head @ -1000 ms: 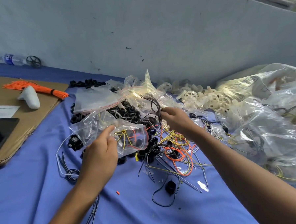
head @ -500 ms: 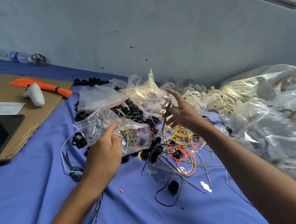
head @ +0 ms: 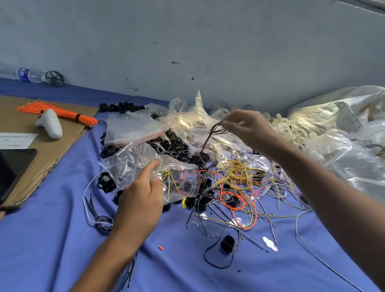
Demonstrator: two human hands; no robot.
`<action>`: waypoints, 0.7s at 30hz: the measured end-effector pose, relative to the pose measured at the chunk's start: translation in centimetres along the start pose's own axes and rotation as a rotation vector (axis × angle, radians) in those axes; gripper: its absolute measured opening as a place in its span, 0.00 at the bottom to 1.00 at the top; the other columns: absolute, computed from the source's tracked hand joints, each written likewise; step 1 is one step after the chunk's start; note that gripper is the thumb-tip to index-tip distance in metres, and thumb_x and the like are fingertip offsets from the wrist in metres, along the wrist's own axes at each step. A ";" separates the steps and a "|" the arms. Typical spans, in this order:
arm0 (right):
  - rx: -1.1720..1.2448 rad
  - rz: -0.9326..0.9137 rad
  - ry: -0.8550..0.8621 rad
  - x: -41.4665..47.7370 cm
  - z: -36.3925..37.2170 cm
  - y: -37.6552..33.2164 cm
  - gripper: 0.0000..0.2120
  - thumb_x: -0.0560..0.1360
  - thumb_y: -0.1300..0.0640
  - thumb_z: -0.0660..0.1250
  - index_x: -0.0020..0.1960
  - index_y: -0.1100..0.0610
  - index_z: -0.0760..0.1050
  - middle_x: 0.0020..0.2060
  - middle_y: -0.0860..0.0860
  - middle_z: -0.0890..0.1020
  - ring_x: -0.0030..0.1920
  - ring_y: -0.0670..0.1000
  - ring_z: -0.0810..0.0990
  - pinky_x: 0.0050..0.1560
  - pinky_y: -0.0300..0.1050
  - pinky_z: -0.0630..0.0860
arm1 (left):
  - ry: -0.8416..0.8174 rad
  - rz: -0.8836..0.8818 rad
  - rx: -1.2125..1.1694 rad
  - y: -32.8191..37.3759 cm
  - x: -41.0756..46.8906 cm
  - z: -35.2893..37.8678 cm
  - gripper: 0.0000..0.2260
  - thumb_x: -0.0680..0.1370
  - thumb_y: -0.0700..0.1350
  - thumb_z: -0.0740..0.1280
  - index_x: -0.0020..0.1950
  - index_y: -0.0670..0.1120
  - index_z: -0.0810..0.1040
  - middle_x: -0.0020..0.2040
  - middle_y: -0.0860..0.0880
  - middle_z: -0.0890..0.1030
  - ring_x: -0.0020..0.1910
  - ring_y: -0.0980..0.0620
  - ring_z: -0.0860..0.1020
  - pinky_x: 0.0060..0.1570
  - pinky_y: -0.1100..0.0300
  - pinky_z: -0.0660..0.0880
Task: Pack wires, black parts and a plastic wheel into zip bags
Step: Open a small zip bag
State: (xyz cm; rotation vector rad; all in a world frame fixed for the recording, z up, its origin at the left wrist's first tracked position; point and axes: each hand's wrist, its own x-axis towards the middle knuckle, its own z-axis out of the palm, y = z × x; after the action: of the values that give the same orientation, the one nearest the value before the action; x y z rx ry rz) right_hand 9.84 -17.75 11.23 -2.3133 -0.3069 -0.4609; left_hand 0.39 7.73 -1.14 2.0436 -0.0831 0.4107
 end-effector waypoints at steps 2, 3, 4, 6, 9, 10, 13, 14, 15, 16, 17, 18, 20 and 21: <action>0.125 0.043 0.056 -0.1 -0.6 0.0 0.03 0.79 0.56 0.67 0.47 0.52 0.79 0.38 0.48 0.84 0.33 0.39 0.78 0.32 0.34 0.72 | -0.009 -0.002 0.003 0.0 0.0 0.0 0.19 0.83 0.45 0.57 0.73 0.55 0.71 0.46 0.40 0.82 0.36 0.41 0.74 0.37 0.54 0.66; 0.153 0.060 0.063 -0.1 -0.7 -0.1 0.03 0.79 0.57 0.67 0.48 0.53 0.79 0.38 0.49 0.84 0.32 0.40 0.77 0.31 0.35 0.72 | -0.005 -0.012 -0.003 0.0 0.0 0.0 0.19 0.83 0.45 0.56 0.73 0.55 0.70 0.42 0.42 0.81 0.36 0.41 0.75 0.36 0.54 0.65; 0.196 0.091 0.058 -0.2 -0.8 -0.1 0.04 0.79 0.57 0.66 0.49 0.56 0.79 0.39 0.52 0.84 0.32 0.43 0.78 0.30 0.38 0.73 | -0.009 -0.014 -0.001 -0.1 0.1 0.0 0.19 0.83 0.46 0.56 0.73 0.56 0.70 0.37 0.45 0.80 0.35 0.43 0.75 0.35 0.55 0.65; 0.350 0.174 0.052 -0.7 -1.2 -0.4 0.07 0.79 0.58 0.66 0.52 0.61 0.78 0.44 0.59 0.84 0.32 0.48 0.77 0.30 0.42 0.74 | -0.016 -0.011 -0.001 -0.1 0.0 0.2 0.18 0.83 0.46 0.56 0.73 0.56 0.70 0.29 0.52 0.77 0.28 0.55 0.74 0.31 0.56 0.65; 0.479 0.221 0.004 -1.6 -1.5 -1.0 0.11 0.79 0.57 0.66 0.56 0.64 0.76 0.43 0.59 0.84 0.30 0.48 0.74 0.27 0.40 0.71 | -0.004 -0.011 -0.014 -0.1 0.0 0.1 0.18 0.83 0.46 0.57 0.72 0.56 0.71 0.27 0.54 0.76 0.25 0.60 0.72 0.28 0.59 0.63; 0.484 0.217 -0.011 -2.1 -1.7 -1.2 0.11 0.79 0.56 0.66 0.56 0.64 0.77 0.41 0.58 0.85 0.29 0.47 0.73 0.26 0.39 0.70 | -0.008 -0.008 -0.013 0.0 -0.1 0.1 0.17 0.83 0.46 0.57 0.72 0.56 0.71 0.27 0.54 0.76 0.25 0.61 0.72 0.27 0.59 0.63; 0.557 0.222 -0.053 -3.9 -2.2 -1.4 0.11 0.78 0.54 0.68 0.56 0.61 0.79 0.39 0.56 0.84 0.28 0.46 0.71 0.25 0.38 0.69 | -0.032 -0.002 -0.026 0.1 -0.1 0.1 0.16 0.83 0.47 0.58 0.71 0.56 0.71 0.28 0.64 0.75 0.25 0.60 0.72 0.27 0.59 0.63; 0.593 0.234 -0.087 -4.7 -2.4 -1.2 0.12 0.77 0.54 0.69 0.56 0.60 0.80 0.39 0.56 0.84 0.28 0.46 0.72 0.24 0.38 0.69 | -0.037 -0.001 -0.025 0.1 -0.1 0.2 0.16 0.83 0.47 0.58 0.71 0.56 0.71 0.28 0.65 0.75 0.25 0.60 0.72 0.27 0.59 0.63; 0.624 0.257 -0.133 -5.5 -2.4 -1.0 0.12 0.76 0.53 0.69 0.56 0.59 0.80 0.39 0.56 0.83 0.28 0.46 0.72 0.24 0.37 0.69 | -0.039 0.002 -0.020 0.2 -0.2 0.3 0.16 0.83 0.48 0.58 0.71 0.56 0.70 0.28 0.66 0.75 0.25 0.61 0.72 0.27 0.61 0.62; 0.641 0.288 -0.187 -6.3 -2.1 -0.8 0.12 0.75 0.53 0.70 0.55 0.59 0.81 0.39 0.56 0.83 0.28 0.46 0.73 0.24 0.37 0.69 | -0.037 0.008 -0.014 0.3 -0.2 0.3 0.16 0.83 0.48 0.58 0.71 0.56 0.70 0.28 0.66 0.75 0.26 0.62 0.72 0.26 0.65 0.61; 0.643 0.321 -0.246 -7.1 -1.6 -0.6 0.11 0.75 0.54 0.71 0.54 0.58 0.81 0.38 0.57 0.82 0.27 0.46 0.73 0.23 0.36 0.69 | -0.031 0.015 -0.011 0.4 -0.3 0.4 0.16 0.83 0.49 0.58 0.71 0.56 0.70 0.28 0.66 0.75 0.26 0.62 0.73 0.25 0.66 0.62; 0.638 0.351 -0.300 -7.9 -1.0 -0.4 0.10 0.74 0.54 0.71 0.53 0.58 0.81 0.38 0.57 0.82 0.27 0.46 0.73 0.23 0.36 0.69 | -0.026 0.021 -0.008 0.6 -0.4 0.4 0.15 0.83 0.49 0.58 0.70 0.56 0.71 0.28 0.66 0.75 0.27 0.63 0.73 0.26 0.67 0.62; 0.633 0.409 -0.367 -9.0 1.0 -0.2 0.09 0.74 0.55 0.71 0.52 0.58 0.81 0.38 0.57 0.83 0.27 0.47 0.73 0.24 0.38 0.70 | -0.025 0.032 -0.004 0.7 -0.5 0.6 0.15 0.83 0.50 0.58 0.70 0.56 0.71 0.33 0.63 0.79 0.32 0.61 0.75 0.31 0.63 0.63; 0.643 0.442 -0.381 -9.5 2.3 -0.3 0.10 0.75 0.55 0.71 0.53 0.59 0.80 0.39 0.58 0.83 0.27 0.47 0.73 0.25 0.38 0.71 | -0.023 0.038 -0.004 0.7 -0.6 0.8 0.15 0.83 0.50 0.59 0.70 0.56 0.71 0.40 0.59 0.83 0.36 0.58 0.78 0.34 0.60 0.65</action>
State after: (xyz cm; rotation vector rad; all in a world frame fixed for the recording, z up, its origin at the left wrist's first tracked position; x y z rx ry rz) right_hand 1.71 -16.71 5.99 -1.7408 -0.0921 0.2754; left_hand -0.17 6.63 -1.10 2.0453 -0.1373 0.4104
